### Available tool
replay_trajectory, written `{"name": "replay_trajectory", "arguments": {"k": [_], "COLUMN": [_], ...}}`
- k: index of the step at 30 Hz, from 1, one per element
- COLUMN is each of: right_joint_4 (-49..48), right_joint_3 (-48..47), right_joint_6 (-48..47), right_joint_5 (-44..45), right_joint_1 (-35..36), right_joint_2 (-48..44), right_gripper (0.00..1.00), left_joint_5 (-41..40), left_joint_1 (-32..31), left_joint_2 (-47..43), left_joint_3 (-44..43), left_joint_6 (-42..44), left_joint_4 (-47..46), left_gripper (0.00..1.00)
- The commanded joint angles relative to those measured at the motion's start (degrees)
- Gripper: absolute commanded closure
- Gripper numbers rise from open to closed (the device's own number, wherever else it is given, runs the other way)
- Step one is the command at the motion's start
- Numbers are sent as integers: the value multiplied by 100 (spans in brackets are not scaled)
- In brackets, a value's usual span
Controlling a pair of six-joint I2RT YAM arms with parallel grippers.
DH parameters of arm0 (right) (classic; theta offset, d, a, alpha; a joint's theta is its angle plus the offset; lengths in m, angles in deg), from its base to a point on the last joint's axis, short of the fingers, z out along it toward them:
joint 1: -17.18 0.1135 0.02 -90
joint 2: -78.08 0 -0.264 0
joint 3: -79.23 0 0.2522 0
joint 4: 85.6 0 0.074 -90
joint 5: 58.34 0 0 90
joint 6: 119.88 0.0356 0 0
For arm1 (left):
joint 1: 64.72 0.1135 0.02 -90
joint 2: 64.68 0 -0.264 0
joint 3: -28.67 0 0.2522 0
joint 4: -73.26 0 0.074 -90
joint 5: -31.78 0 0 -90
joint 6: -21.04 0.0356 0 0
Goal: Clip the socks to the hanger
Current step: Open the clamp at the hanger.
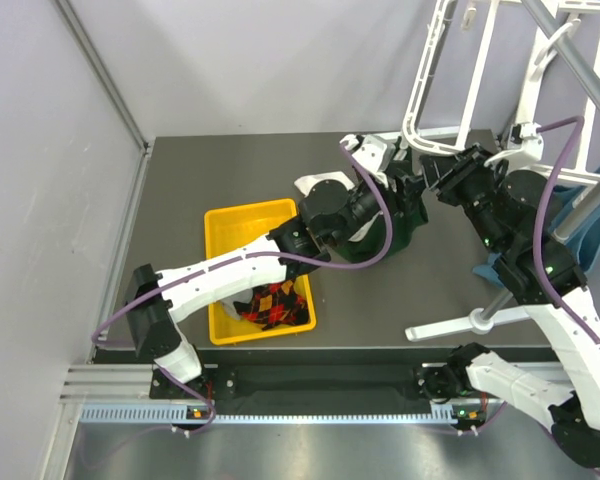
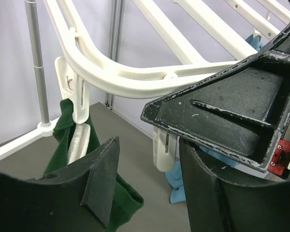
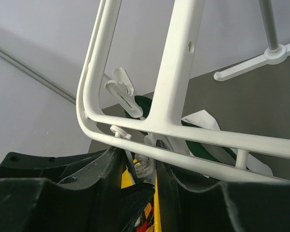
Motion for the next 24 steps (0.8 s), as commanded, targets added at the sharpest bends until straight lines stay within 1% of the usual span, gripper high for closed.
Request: {"name": "replay_trajectory", "arguments": {"k": [1,2,4,6,7,8,9,10,11,12,13,14,16,19,24], "right_joint_4": [80,71,71,71,71,62,71,71,62,62,71,71,71,71,71], "right_joint_3": [-188,-188,-162,-162,-162,-162,-170,-170,-170,-170,-170,-179,-188,-206,-188], "right_joint_6": [64,82,108,134,126,143,126,126,126,108,91,73,38,3,-6], "right_joint_5": [-21,-21,-21,-30,-30,-39,-47,-65,-56,-56,-48,-48,-30,-56,-153], "right_joint_1": [-113,-113,-131,-131,-148,-148,-166,-157,-166,-166,-183,-201,-236,-271,-333], "right_joint_2": [-121,-130,-174,-165,-165,-174,-183,-191,-200,-218,-218,-218,-209,-191,-156], "right_gripper": [100,100,100,97,95,93,85,81,77,68,65,65,63,57,57], "left_joint_5": [-149,-131,-61,0,18,27,27,44,62,62,54,53,36,-69,-105], "left_joint_1": [-21,-30,-39,-39,-39,-48,-48,-39,-48,-48,-48,-39,-39,-48,-56], "left_joint_2": [44,44,88,114,123,141,141,149,141,141,123,123,106,62,35], "left_joint_3": [-376,-368,-394,-438,-464,-473,-482,-482,-482,-482,-491,-491,-473,-429,-350], "left_joint_6": [52,25,-2,-2,-2,-2,-19,-19,-28,-28,-28,-28,-19,-19,-28], "left_joint_4": [143,134,134,187,213,248,266,275,275,283,310,327,354,380,328], "left_gripper": [43,44,52,57,63,67,71,78,83,87,92,100,100,100,100]}}
